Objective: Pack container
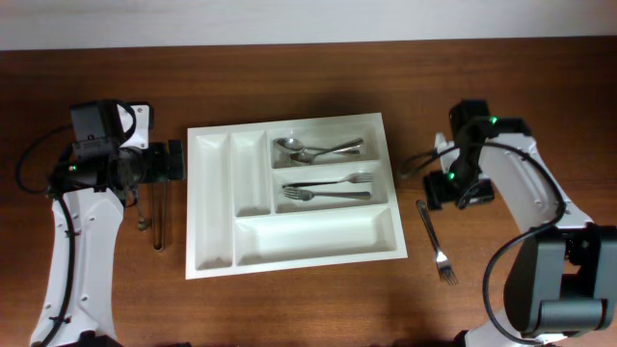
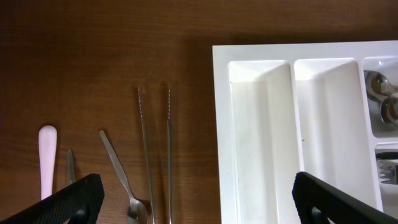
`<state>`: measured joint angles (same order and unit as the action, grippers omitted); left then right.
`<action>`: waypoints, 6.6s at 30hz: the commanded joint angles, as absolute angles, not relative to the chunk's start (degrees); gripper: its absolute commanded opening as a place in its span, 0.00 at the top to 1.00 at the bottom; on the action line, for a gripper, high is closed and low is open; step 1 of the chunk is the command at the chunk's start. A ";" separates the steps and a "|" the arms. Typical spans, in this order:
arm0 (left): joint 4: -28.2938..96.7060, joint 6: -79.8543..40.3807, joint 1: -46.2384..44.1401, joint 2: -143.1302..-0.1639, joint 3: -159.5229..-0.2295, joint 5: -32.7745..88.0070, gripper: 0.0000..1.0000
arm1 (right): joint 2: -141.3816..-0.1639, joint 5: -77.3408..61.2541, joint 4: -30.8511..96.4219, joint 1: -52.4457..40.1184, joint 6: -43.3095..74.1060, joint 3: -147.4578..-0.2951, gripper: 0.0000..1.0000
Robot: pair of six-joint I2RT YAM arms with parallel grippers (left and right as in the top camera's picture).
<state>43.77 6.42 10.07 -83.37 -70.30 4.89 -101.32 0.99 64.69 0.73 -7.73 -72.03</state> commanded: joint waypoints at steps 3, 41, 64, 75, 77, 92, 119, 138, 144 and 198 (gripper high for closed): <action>43.79 7.35 10.28 -83.68 -71.44 4.67 0.01 | -100.66 0.40 62.08 0.69 -9.17 -66.37 0.40; 43.81 7.38 10.28 -83.68 -71.44 4.67 0.01 | -100.75 3.77 54.74 -2.59 -6.57 -55.33 0.92; 43.81 7.35 10.28 -83.68 -71.46 4.67 0.01 | -100.51 0.91 72.51 -20.25 -22.15 -99.46 0.96; 43.81 7.38 10.28 -83.68 -71.46 4.67 0.01 | -105.51 0.14 66.78 -35.70 -52.34 -93.89 0.96; 43.81 7.35 10.28 -83.68 -71.44 4.67 0.01 | -107.18 -0.51 63.79 -36.01 -53.71 -92.47 0.96; 43.81 7.35 10.28 -83.68 -71.44 4.67 0.01 | -114.56 3.11 53.67 -32.16 -52.93 -92.40 0.55; 43.81 7.35 10.28 -83.68 -71.44 4.67 0.01 | -76.31 9.87 79.05 -1.80 -8.12 -116.99 0.01; 48.90 7.38 10.28 -83.74 -71.33 5.93 0.01 | -77.01 9.26 88.99 4.21 0.93 -114.32 0.01; 52.56 7.35 10.28 -84.07 -71.31 5.50 0.01 | -77.43 9.26 89.01 4.21 0.93 -114.32 0.01; 38.59 22.87 37.67 -114.48 -77.25 1.32 0.19 | -77.43 3.53 90.74 4.21 0.95 -114.32 0.01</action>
<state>39.11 21.93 37.21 -114.13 -74.91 0.23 -77.32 4.80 90.70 3.73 0.23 -114.63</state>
